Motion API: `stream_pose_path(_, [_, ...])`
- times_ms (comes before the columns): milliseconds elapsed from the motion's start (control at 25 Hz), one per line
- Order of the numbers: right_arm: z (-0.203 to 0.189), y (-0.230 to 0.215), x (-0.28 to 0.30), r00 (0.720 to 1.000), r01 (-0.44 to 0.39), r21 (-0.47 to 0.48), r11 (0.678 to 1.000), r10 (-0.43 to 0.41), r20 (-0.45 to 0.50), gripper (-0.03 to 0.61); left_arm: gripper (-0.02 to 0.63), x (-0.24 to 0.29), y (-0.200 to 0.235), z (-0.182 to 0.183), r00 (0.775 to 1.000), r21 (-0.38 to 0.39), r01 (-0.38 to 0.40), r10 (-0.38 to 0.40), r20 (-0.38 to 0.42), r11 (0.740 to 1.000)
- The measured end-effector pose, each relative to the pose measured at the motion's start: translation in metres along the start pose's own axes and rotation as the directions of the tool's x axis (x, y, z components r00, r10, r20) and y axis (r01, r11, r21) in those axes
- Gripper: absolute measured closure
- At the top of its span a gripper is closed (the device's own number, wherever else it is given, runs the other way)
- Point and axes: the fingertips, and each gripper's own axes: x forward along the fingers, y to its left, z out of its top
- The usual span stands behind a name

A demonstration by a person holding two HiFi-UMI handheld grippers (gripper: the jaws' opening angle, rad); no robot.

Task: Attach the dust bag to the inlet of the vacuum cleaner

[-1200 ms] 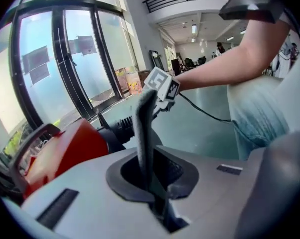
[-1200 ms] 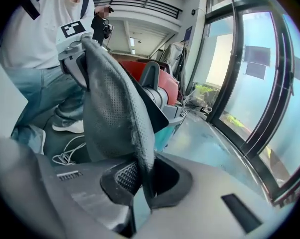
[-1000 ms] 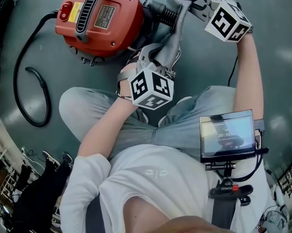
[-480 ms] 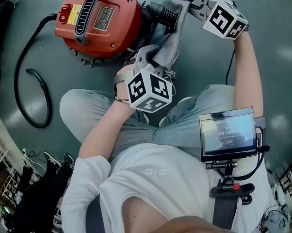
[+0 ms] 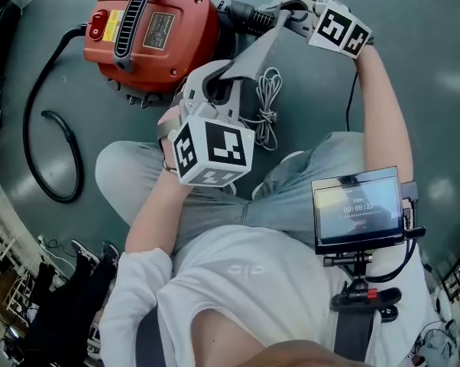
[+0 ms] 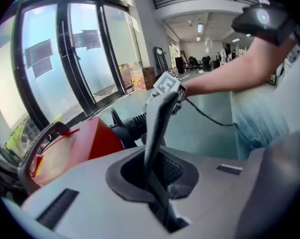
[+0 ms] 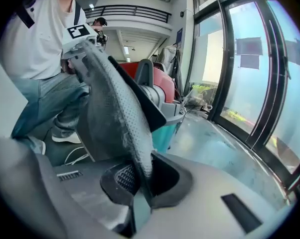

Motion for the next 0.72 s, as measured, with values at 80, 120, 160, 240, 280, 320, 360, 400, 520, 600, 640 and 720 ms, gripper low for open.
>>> stream_pose_path(80, [0.006, -0.013, -0.012, 0.998, 0.052, -0.033, 0.998, -0.053, -0.026, 0.561, 0.600, 0.011, -0.016, -0.011, 0.997, -0.046, 0.069, -0.071, -0.033, 0.997])
stream_pose_path(120, [0.013, -0.020, -0.021, 0.996, 0.073, -0.062, 0.995, -0.075, -0.043, 0.561, 0.600, 0.015, -0.022, -0.014, 0.991, -0.116, 0.127, -0.131, -0.033, 0.985])
stream_pose_path(160, [0.021, -0.025, -0.027, 0.994, 0.084, -0.092, 0.992, -0.090, -0.058, 0.561, 0.600, 0.017, -0.025, -0.017, 0.984, -0.192, 0.172, -0.179, -0.020, 0.966])
stream_pose_path(240, [0.031, -0.027, -0.025, 0.992, 0.088, -0.112, 0.990, -0.096, -0.076, 0.561, 0.600, 0.017, -0.020, -0.016, 0.976, -0.340, 0.215, -0.212, 0.046, 0.916])
stream_pose_path(280, [0.031, -0.026, -0.019, 0.993, 0.080, -0.084, 0.993, -0.086, -0.075, 0.561, 0.600, 0.015, -0.016, -0.012, 0.972, -0.423, 0.236, -0.216, 0.095, 0.875])
stream_pose_path(320, [0.028, -0.024, -0.013, 0.996, 0.068, -0.028, 0.997, -0.069, -0.062, 0.561, 0.600, 0.012, -0.012, -0.008, 0.965, -0.505, 0.263, -0.220, 0.144, 0.822])
stream_pose_path(360, [0.025, -0.023, -0.009, 0.998, 0.055, 0.042, 0.998, -0.053, -0.036, 0.561, 0.600, 0.010, -0.011, -0.005, 0.957, -0.569, 0.290, -0.225, 0.183, 0.769])
stream_pose_path(400, [0.023, -0.024, -0.008, 0.999, 0.049, 0.108, 0.993, -0.049, -0.004, 0.560, 0.600, 0.009, -0.010, -0.004, 0.952, -0.608, 0.306, -0.228, 0.205, 0.733])
stream_pose_path(520, [0.019, -0.037, -0.021, 0.995, 0.077, 0.235, 0.969, -0.091, 0.047, 0.456, 0.600, 0.010, -0.010, -0.006, 0.949, -0.634, 0.315, -0.230, 0.216, 0.706])
stream_pose_path(600, [0.013, -0.045, -0.033, 0.991, 0.099, 0.306, 0.947, -0.121, 0.051, 0.378, 0.600, 0.010, -0.009, -0.005, 0.941, -0.671, 0.339, -0.234, 0.245, 0.659])
stream_pose_path(640, [0.009, -0.047, -0.039, 0.989, 0.110, 0.329, 0.938, -0.135, 0.053, 0.371, 0.600, 0.010, -0.008, -0.005, 0.936, -0.694, 0.353, -0.236, 0.263, 0.628])
stream_pose_path(720, [0.001, -0.050, -0.049, 0.986, 0.128, 0.362, 0.923, -0.158, 0.055, 0.348, 0.600, 0.010, -0.007, -0.004, 0.926, -0.726, 0.377, -0.237, 0.293, 0.575])
